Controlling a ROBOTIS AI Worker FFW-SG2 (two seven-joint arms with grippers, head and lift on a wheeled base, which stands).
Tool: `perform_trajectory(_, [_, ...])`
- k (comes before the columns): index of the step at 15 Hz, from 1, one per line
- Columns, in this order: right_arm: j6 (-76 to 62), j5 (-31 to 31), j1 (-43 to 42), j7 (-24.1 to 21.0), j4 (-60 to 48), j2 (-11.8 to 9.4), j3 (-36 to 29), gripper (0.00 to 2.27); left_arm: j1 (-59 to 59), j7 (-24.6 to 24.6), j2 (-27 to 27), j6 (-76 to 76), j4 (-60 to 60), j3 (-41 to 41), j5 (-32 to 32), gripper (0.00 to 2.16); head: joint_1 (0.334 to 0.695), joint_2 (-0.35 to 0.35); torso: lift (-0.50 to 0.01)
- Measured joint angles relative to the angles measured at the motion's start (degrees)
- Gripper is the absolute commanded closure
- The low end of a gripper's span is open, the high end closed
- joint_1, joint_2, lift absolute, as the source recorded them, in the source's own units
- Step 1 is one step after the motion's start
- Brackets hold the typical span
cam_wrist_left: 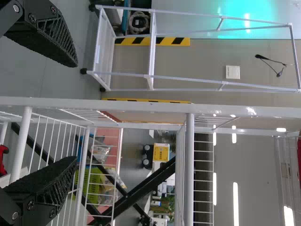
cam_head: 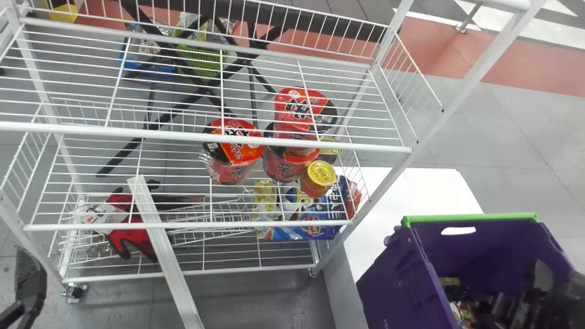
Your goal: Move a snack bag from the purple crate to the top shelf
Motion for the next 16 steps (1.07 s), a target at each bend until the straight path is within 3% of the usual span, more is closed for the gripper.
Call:
perform_trajectory(7, [-7.6,3.2,-2.4,-2.3,5.7,0.5,4.6,0.06,-2.0,-0.5,0.6,-0.8,2.0,-0.2,1.7,0.12,0.695,-0.350,-0.454])
perform_trajectory(16, [-18.9,8.3,-4.9,-2.1,12.8,1.0,9.7,0.06,-2.9,-0.5,1.2,-1.5,3.1,-0.7,2.4,0.12,0.695,-0.350,-0.454])
